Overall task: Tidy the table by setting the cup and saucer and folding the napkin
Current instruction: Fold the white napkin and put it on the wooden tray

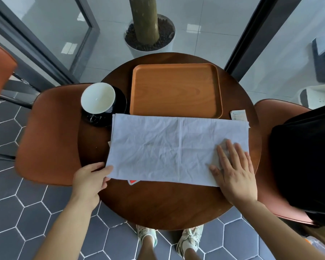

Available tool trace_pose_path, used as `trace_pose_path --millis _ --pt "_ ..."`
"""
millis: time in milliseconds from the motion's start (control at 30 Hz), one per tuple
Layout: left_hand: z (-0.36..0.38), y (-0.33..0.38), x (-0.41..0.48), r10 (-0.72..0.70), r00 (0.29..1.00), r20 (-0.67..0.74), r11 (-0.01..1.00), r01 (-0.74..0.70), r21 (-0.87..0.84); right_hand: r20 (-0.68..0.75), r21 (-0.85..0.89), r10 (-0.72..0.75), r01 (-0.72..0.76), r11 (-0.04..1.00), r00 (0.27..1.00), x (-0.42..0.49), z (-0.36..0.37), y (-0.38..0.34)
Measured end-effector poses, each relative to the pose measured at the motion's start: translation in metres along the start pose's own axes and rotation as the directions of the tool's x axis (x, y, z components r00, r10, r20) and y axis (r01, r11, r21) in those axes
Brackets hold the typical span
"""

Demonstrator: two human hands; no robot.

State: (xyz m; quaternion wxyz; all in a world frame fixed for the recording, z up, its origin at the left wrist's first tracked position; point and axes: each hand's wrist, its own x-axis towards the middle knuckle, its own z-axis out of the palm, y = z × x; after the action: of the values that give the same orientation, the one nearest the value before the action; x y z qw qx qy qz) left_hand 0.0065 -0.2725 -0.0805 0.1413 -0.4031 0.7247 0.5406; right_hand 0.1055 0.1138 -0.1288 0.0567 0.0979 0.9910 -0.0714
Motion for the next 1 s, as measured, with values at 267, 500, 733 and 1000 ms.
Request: trace_pose_path --millis 267,500,733,1000 --pt "-0.003 -0.005 -0.006 0.056 0.996 -0.072 0.995 -0.062 -0.078 0.033 -0.035 -0.014 0.015 0.999 0.999 -0.001 0.000 0.002" --pt "0.002 0.003 -0.027 0.189 0.974 -0.122 0.974 -0.202 -0.101 -0.062 -0.039 -0.081 0.079 0.996 0.995 0.008 -0.006 -0.024" --pt "0.008 0.016 -0.051 0.297 0.943 -0.153 0.946 -0.313 -0.090 0.038 -0.032 -0.300 0.301 0.953 0.953 0.006 0.005 -0.077" --pt "0.031 0.038 -0.100 0.661 0.744 -0.098 0.742 -0.627 0.240 -0.030 0.378 -0.148 0.148 0.914 0.989 0.039 -0.045 -0.108"
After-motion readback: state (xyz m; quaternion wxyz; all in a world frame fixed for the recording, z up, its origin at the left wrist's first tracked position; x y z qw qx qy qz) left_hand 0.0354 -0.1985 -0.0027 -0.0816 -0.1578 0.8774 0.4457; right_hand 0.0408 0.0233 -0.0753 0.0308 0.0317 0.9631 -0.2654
